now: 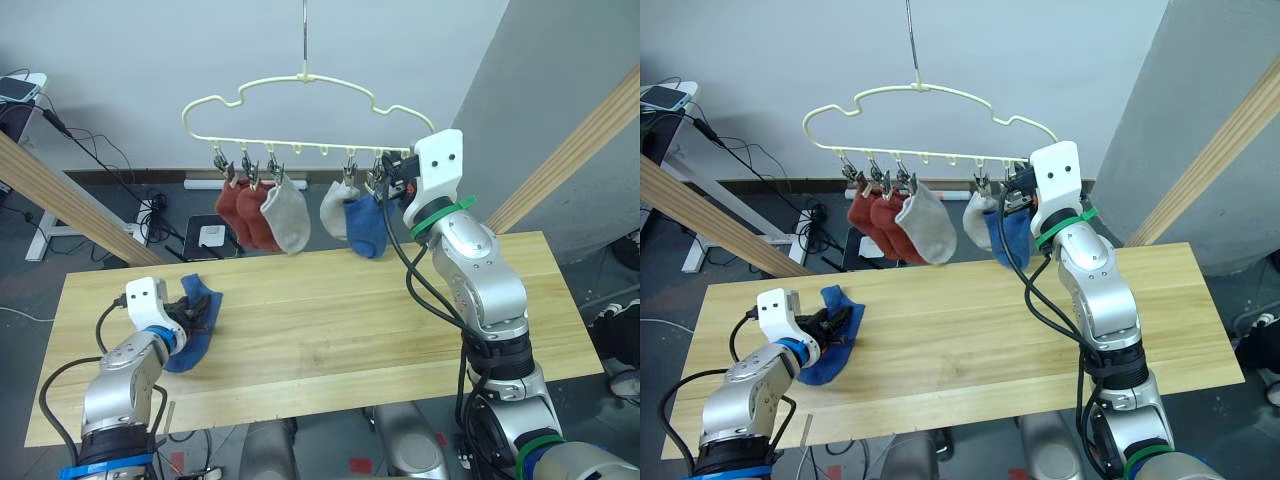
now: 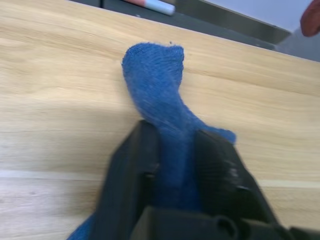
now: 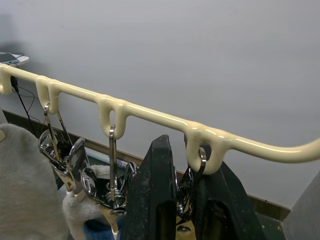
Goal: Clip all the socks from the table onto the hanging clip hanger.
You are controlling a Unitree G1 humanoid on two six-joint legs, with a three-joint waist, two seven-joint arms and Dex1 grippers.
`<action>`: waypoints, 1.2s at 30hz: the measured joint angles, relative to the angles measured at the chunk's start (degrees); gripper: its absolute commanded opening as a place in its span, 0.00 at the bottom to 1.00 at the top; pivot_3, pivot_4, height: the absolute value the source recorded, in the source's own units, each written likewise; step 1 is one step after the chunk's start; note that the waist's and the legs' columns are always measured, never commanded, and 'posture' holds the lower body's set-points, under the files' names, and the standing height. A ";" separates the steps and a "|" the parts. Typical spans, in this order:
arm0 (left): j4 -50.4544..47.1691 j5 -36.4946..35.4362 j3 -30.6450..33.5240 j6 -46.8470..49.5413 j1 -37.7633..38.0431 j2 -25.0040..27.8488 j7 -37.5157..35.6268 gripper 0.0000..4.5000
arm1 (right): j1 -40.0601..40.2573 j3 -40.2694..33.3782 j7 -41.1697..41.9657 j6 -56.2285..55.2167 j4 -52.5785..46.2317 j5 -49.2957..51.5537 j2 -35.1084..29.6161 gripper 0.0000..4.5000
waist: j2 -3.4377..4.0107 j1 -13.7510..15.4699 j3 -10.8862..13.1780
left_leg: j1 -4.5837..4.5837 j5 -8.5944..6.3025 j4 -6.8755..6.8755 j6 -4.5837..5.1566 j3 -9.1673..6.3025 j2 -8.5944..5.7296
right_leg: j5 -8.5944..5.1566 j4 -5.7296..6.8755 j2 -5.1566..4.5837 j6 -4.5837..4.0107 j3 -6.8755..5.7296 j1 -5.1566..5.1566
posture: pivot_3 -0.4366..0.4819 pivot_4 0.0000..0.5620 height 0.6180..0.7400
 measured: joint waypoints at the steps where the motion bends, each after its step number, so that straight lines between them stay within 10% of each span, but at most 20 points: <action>1: -0.20 -0.18 -0.92 -0.03 -0.01 0.10 -1.63 0.02 | 0.00 0.00 -0.03 0.00 0.00 0.00 0.01 0.01 | 0.00 0.01 0.00 | 0.00 0.00 0.00 0.00 0.01 0.00 | 0.00 -0.02 0.00 0.00 0.00 0.00 | 0.19 0.59 0.93; 13: -10.80 -4.27 -21.04 -0.89 -16.32 -4.22 -21.94 0.00 | -0.11 -0.36 -0.39 0.86 -0.21 0.20 0.38 0.01 | -0.01 -0.11 0.01 | -0.14 -0.01 -0.08 0.01 0.08 0.02 | 0.01 -0.34 0.02 -0.01 0.04 -0.01 | 0.14 0.60 0.93; 36: -5.87 -2.16 -25.34 -3.03 -26.51 -21.75 -9.95 0.00 | -1.35 -3.48 -1.46 7.60 -3.56 4.66 2.23 0.01 | -0.01 -0.31 0.01 | -0.19 -0.02 -0.08 0.03 0.05 -0.03 | 0.00 -0.51 0.05 0.02 0.03 0.03 | 0.13 0.61 0.93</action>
